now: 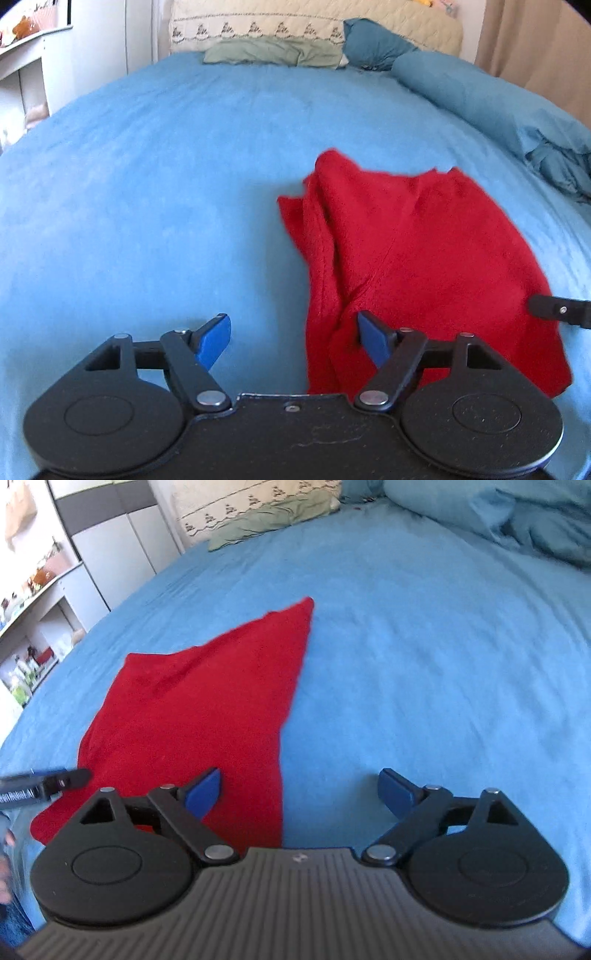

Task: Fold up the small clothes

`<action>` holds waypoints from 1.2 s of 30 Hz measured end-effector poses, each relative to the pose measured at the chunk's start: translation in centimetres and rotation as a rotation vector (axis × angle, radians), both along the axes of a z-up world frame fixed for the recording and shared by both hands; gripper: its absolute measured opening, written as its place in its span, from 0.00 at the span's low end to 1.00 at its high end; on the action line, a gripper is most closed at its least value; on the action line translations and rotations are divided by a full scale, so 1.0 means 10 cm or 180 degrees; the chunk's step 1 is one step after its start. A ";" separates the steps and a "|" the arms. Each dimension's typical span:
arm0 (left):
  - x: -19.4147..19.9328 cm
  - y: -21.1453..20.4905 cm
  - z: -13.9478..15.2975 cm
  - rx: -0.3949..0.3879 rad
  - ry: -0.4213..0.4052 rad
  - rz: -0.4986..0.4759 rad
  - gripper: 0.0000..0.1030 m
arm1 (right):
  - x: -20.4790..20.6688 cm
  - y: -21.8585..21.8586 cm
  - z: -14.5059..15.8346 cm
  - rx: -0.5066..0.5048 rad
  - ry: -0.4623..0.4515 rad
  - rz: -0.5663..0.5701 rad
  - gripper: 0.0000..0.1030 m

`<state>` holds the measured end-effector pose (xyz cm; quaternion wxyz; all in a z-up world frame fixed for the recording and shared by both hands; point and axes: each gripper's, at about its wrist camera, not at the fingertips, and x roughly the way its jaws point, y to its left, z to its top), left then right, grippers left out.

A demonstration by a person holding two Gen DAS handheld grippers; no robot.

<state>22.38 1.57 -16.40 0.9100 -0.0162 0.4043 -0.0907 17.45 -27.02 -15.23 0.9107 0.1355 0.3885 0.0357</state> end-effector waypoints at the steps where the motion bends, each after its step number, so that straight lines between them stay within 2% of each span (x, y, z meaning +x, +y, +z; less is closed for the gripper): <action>1: 0.00 0.01 -0.01 -0.0037 0.0008 0.0044 0.78 | 0.01 0.01 -0.01 -0.0031 0.0000 -0.0002 1.00; 3: 0.02 0.02 0.02 -0.0106 0.0058 0.0126 0.78 | 0.02 0.05 0.03 -0.0106 -0.0001 0.0014 1.00; 6: -0.07 0.01 0.23 -0.0034 -0.0046 0.0151 0.77 | -0.10 0.08 0.28 -0.0191 -0.0088 0.0012 1.00; 9: -0.25 0.03 0.61 0.0020 -0.0235 0.0187 0.85 | -0.27 0.09 0.62 -0.0216 -0.0190 0.0043 1.00; 10: -0.32 0.05 0.76 -0.0003 -0.0269 0.0202 0.91 | -0.35 0.11 0.78 -0.0238 -0.0210 0.0057 1.00; 14: -0.71 0.11 1.41 -0.0147 -0.0520 0.0262 1.00 | -0.71 0.20 1.41 -0.0360 -0.0327 0.0025 1.00; 18: -1.14 0.12 1.93 -0.0102 -0.0684 0.0335 1.00 | -1.12 0.40 1.96 -0.0640 -0.0368 -0.0152 1.00; 21: -1.45 0.07 2.19 0.0027 -0.0733 0.0331 1.00 | -1.40 0.54 2.20 -0.0777 -0.0356 -0.0222 1.00; 24: -1.73 0.01 2.30 0.0206 -0.0696 0.0319 1.00 | -1.67 0.65 2.30 -0.0773 -0.0269 -0.0249 1.00; 30: -2.12 -0.07 2.17 0.0458 -0.0639 0.0215 1.00 | -2.07 0.82 2.29 -0.0796 -0.0093 -0.0338 1.00; 36: -2.31 -0.06 2.05 0.0435 -0.0598 0.0155 1.00 | -2.30 0.92 2.20 -0.0868 0.0025 -0.0304 1.00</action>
